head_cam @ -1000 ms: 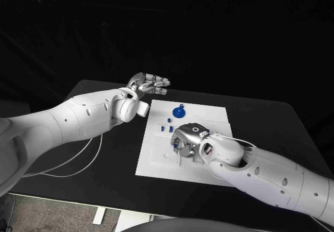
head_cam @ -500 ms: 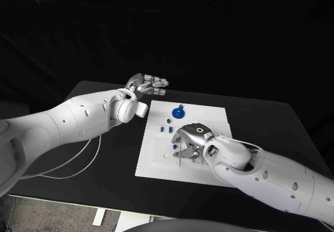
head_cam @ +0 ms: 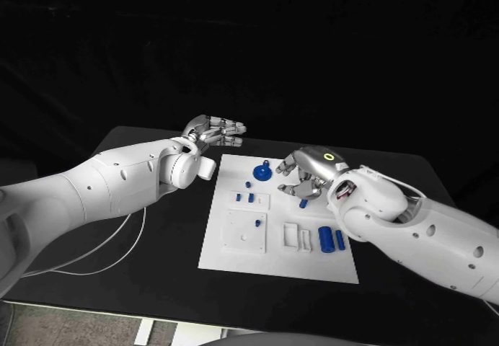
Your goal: Assemble the parts on the task board
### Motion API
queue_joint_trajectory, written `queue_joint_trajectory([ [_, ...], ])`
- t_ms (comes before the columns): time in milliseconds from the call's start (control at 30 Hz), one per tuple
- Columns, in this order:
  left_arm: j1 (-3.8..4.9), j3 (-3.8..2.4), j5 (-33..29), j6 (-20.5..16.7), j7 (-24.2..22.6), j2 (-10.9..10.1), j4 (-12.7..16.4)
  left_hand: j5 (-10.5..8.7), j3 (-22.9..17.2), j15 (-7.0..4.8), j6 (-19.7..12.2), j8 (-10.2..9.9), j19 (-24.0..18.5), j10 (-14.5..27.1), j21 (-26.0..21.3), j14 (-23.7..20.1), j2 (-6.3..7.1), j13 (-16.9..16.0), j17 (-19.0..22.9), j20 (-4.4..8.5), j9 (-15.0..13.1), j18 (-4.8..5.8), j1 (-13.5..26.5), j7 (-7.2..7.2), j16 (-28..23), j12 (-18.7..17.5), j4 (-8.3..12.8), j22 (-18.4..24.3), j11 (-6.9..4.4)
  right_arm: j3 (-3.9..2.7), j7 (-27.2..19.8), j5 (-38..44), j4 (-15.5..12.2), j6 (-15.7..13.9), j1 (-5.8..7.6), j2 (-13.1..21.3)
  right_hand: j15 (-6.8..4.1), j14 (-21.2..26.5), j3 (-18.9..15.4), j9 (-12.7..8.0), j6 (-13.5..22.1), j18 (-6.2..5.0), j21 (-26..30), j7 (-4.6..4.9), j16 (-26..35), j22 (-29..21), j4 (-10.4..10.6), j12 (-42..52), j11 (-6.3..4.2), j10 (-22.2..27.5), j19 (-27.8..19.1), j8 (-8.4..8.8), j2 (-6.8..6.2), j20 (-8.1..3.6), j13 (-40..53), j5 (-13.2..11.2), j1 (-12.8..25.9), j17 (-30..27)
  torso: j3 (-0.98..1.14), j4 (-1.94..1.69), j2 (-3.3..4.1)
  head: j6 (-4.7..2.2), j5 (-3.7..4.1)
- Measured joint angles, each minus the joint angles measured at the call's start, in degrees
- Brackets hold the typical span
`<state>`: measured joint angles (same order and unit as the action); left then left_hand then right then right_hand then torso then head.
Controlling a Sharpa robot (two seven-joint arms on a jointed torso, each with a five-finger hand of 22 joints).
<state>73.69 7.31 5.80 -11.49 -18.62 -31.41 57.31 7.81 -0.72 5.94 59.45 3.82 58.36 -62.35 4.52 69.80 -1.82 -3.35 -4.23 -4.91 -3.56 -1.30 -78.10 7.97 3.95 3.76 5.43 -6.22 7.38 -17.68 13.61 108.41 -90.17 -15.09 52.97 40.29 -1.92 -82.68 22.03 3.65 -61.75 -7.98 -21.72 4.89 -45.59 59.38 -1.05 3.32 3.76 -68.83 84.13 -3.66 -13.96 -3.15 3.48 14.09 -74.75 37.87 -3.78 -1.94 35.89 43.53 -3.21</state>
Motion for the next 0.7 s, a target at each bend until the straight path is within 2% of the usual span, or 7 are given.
queue_joint_trajectory([
  [67, 0.0, 0.0, -0.01, 0.05, 0.0, -0.04, 0.04, 0.0, 0.0, 0.0, 0.0, 0.0, 0.0, 0.0, 0.0, 0.0, 0.0, 0.0, 0.0, 0.0, 0.0, 0.0, 0.0, 0.0, 0.0, 0.0, 0.0, 0.0, 0.0, -1.45, -0.42, -1.24, 0.83, 0.97, 0.34, 0.75, 0.0, 0.0, -3.82, 0.0, 0.83, 0.01, 0.0, -0.25, 0.0, 0.21, -1.0, 0.0, 0.14, 0.7, 0.0, 0.0, 0.51, 0.0, 0.0, 0.88, -0.3, -0.01, 0.0, 0.01, 0.0, -0.16, 0.27],
  [100, 0.0, 0.0, -0.02, 0.07, -0.01, -0.05, 0.04, 0.0, 0.0, 0.0, 0.0, 0.0, 0.0, 0.0, 0.0, 0.0, 0.0, 0.0, 0.0, 0.0, 0.0, 0.0, 0.0, 0.0, 0.0, 0.0, 0.0, 0.0, 0.0, -1.88, -0.62, -1.75, 1.18, 1.48, 0.4, 1.04, 0.0, 0.0, -5.43, 0.0, 0.83, 0.02, 0.0, -0.25, 0.0, 0.26, -1.33, 0.0, 0.33, 0.86, 0.0, 0.0, 1.14, 0.0, 0.0, 1.0, -0.33, -0.05, 0.02, 0.01, 0.02, -0.24, 0.37],
  [233, 0.0, 0.0, -0.06, 0.14, -0.03, -0.07, 0.06, 0.0, 0.0, 0.0, 0.0, 0.0, 0.0, 0.0, 0.0, 0.0, 0.0, 0.0, 0.0, 0.0, 0.0, 0.0, 0.0, 0.0, 0.0, 0.0, 0.0, 0.0, 0.0, -2.9, -1.51, -3.6, 2.77, 4.03, 0.43, 2.09, 0.06, 0.06, -8.95, 0.0, 1.06, 0.03, 0.33, -0.48, 0.0, 0.29, -1.89, 0.0, 0.58, 2.12, 0.0, 0.0, 2.21, 0.0, 0.0, 0.5, -0.97, -0.26, 0.07, 0.0, 0.06, -0.45, 0.62],
  [300, 0.0, 0.0, -0.08, 0.16, -0.05, -0.09, 0.08, 0.0, 0.0, 0.0, 0.0, 0.0, 0.0, 0.0, 0.0, 0.0, 0.0, 0.0, 0.0, 0.0, 0.0, 0.0, 0.0, 0.0, 0.0, 0.0, 0.0, 0.0, 0.0, -3.19, -1.85, -4.22, 3.56, 5.41, 0.43, 2.5, 0.29, 0.3, -10.28, 0.0, 1.94, 0.08, 0.51, -0.83, 0.0, 0.29, -1.81, 0.0, 0.76, 3.16, 0.0, 0.0, 2.51, -0.01, 0.0, -0.2, -1.27, -0.37, 0.1, 0.02, 0.06, -0.46, 0.65],
  [367, 0.0, 0.0, -0.1, 0.17, -0.06, -0.12, 0.09, 0.0, 0.0, 0.0, 0.0, 0.0, 0.0, 0.0, 0.0, 0.0, 0.0, 0.0, 0.0, 0.0, 0.0, 0.0, 0.0, 0.0, 0.0, 0.0, 0.0, -0.01, 0.0, -3.34, -2.04, -4.63, 4.2, 6.62, 0.43, 2.77, 0.29, 0.3, -11.65, 0.01, 2.75, 0.1, 0.52, -1.6, 0.0, 0.33, -1.57, 0.0, 1.0, 3.78, -0.22, 0.0, 2.96, 0.22, 0.0, -0.56, -1.73, -0.38, 0.1, 0.02, 0.06, -0.43, 0.73],
  [567, 0.0, 0.0, -0.2, 0.2, -0.08, 0.25, 0.06, 0.0, 0.0, 0.0, 0.0, 0.0, 0.0, 0.0, 0.0, 0.0, 0.0, 0.0, -0.01, 0.0, 0.0, 0.0, 0.0, 0.0, 0.0, 0.0, 0.0, 0.03, 0.0, -3.43, -2.35, -5.38, 5.95, 10.62, 0.43, 3.07, 0.4, 0.19, -13.62, 0.01, 2.75, 0.17, 0.76, -1.61, -0.22, 0.39, -0.89, 0.0, 1.05, 3.83, -0.22, 0.0, 3.33, 0.21, 0.0, -0.83, -2.1, -0.61, 0.11, -0.02, 0.1, -0.41, 1.09],
  [700, 0.0, 0.0, -0.25, 0.23, -0.1, 0.33, 0.14, 0.0, 0.0, 0.0, 0.0, 0.0, 0.0, 0.0, 0.0, 0.0, 0.0, 0.0, -0.01, 0.0, 0.0, 0.0, 0.0, 0.0, 0.0, 0.0, 0.0, 0.09, 0.0, -3.15, -2.49, -5.59, 6.49, 12.67, 0.26, 2.82, 0.4, 0.19, -14.35, 0.01, 2.75, -0.04, 0.77, -1.61, -0.22, 0.39, -0.69, 0.0, 1.05, 3.83, -0.01, 0.0, 3.34, 0.42, -0.01, -0.83, -2.11, -0.78, 0.14, 0.08, 0.1, -0.42, 1.07],
])
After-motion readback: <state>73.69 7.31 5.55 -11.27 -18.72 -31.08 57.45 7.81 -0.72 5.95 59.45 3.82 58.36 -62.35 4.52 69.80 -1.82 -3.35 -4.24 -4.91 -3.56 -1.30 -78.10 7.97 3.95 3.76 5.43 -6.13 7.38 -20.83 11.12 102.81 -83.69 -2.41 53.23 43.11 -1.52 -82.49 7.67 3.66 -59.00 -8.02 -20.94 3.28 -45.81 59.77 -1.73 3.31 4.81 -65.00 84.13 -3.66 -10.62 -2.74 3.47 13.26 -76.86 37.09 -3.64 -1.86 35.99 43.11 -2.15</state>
